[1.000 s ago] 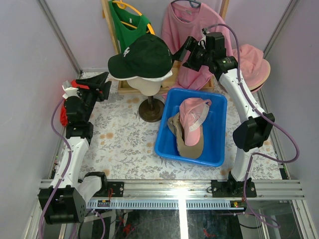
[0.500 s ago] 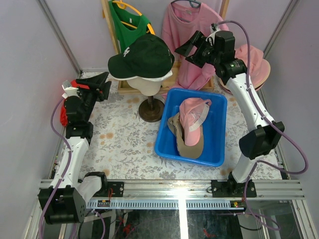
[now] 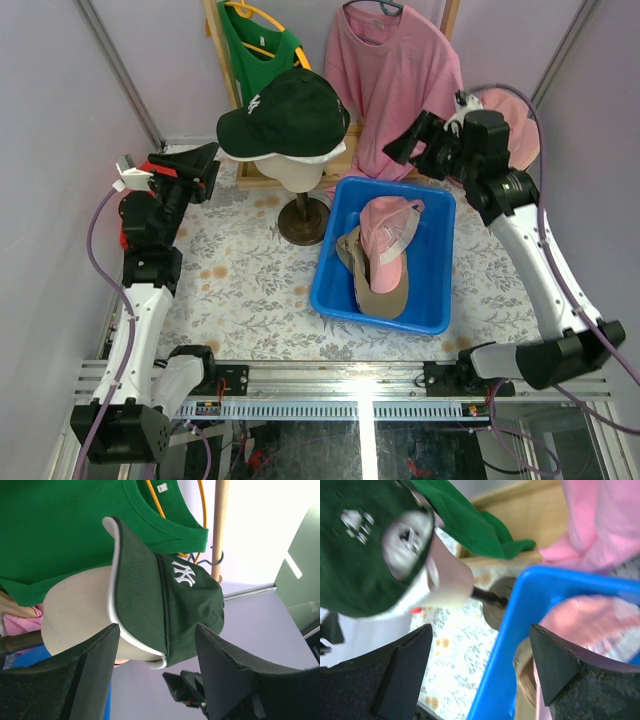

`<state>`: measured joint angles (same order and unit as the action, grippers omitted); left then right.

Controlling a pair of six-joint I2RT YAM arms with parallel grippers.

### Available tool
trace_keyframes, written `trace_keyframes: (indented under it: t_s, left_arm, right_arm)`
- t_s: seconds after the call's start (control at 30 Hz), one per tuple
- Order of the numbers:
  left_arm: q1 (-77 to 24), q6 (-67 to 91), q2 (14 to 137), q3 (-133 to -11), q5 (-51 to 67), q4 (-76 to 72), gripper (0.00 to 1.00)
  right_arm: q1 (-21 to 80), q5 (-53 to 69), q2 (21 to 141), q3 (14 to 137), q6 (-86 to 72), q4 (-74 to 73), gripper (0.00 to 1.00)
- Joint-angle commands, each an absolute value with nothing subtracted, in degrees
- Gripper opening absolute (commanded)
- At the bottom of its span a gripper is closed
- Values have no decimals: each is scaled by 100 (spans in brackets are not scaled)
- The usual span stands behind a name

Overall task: Stack the hats
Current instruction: Pick up the hat from the bin.

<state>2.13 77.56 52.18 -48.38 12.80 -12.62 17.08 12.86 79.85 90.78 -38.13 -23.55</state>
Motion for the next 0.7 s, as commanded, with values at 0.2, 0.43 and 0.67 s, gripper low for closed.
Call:
trace_keyframes:
  t_s: [0.2, 0.43, 0.67]
  left_arm:
    - [-566, 6670, 5012, -5220, 668, -483, 61]
    - [-915, 6285, 4856, -5248, 464, -116, 61]
    - [-1064, 6163, 4669, -5167, 407, -13, 61]
  right_arm:
    - [2310, 765, 6732, 7066, -3156, -2982, 85]
    - [2589, 759, 6979, 6398, -3374, -2567, 84]
    - [2614, 816, 7739, 6426, -3638, -2004, 84]
